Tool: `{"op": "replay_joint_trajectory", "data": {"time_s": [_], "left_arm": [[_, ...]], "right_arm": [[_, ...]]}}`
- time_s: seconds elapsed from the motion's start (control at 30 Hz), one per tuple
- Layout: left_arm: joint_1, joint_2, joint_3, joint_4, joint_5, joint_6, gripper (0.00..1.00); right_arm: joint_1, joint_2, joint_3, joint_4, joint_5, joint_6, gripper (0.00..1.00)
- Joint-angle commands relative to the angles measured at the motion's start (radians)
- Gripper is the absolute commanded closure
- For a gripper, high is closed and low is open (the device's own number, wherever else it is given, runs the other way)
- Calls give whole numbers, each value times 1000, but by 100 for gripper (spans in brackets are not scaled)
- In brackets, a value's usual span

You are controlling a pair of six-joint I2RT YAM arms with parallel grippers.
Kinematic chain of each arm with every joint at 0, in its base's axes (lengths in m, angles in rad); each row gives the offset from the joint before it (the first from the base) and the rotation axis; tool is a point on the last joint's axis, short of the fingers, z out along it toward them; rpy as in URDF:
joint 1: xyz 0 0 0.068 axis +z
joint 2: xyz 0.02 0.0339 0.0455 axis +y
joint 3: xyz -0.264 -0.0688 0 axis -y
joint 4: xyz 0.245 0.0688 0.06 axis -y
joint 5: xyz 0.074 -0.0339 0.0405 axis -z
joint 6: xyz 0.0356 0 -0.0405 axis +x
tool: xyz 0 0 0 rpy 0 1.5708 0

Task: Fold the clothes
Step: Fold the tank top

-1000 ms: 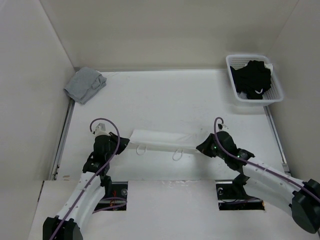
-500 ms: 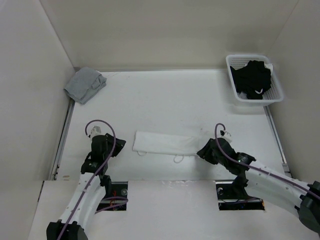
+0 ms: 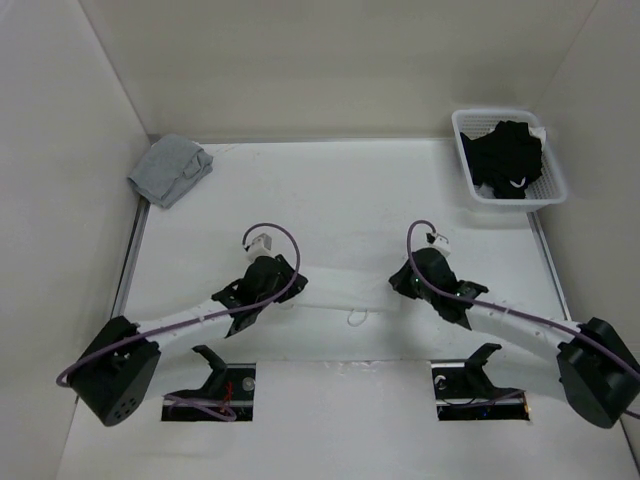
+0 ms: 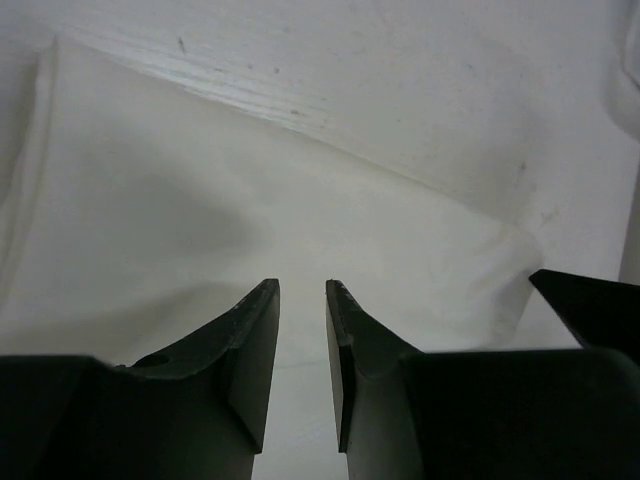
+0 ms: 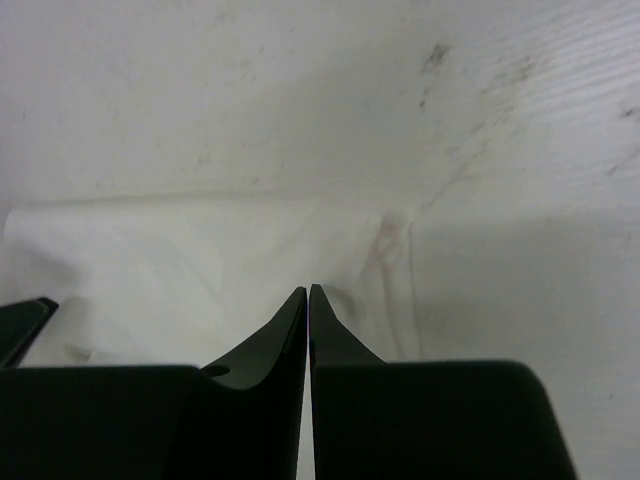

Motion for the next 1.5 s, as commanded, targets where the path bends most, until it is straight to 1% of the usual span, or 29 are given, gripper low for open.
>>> {"op": "replay_joint_trajectory", "data": {"time_s": [0.0,0.1,0.2,0.27,0.37,0.5,0.57,0.67,0.73,0.83,0.93,1.13,1.23,1.33,1.47], "left_arm": [[26,50,-28,183,-58,-29,76],[106,67,-73,210,-30,-19,76],[210,67,-113,224,14,-8,75],[259,67,-123,238,43,-2,75],[306,88,-123,267,66,15,75],[329,139,-97,296,86,26,75],[344,139,-84,301,94,27,75],[372,93,-54,284,109,38,75],[373,49,-30,257,114,49,75],[336,3,1,211,105,61,75],[252,-4,10,206,97,50,75],[-48,99,41,244,14,11,75],[-160,165,50,279,-4,9,75],[-216,216,39,299,-4,3,77],[-233,245,-4,319,5,-14,80]], "right_arm": [[-91,60,31,206,-59,-59,94],[-131,128,33,192,-98,-59,94],[-129,155,8,188,-109,-51,94],[-129,165,-9,186,-104,-45,93],[-134,172,-24,185,-98,-29,92],[-135,175,0,171,-67,-40,87],[-132,159,26,137,-43,-48,82],[-122,58,27,123,-18,-66,64],[-115,-27,1,114,-10,-57,56],[-118,-139,-64,68,-32,-11,49],[-122,-162,-117,41,-87,23,46],[-117,-136,-153,42,-122,70,44],[-115,-112,-148,42,-142,75,43],[-108,-81,-147,60,-173,84,44],[-105,-75,-156,82,-184,102,45]]}}
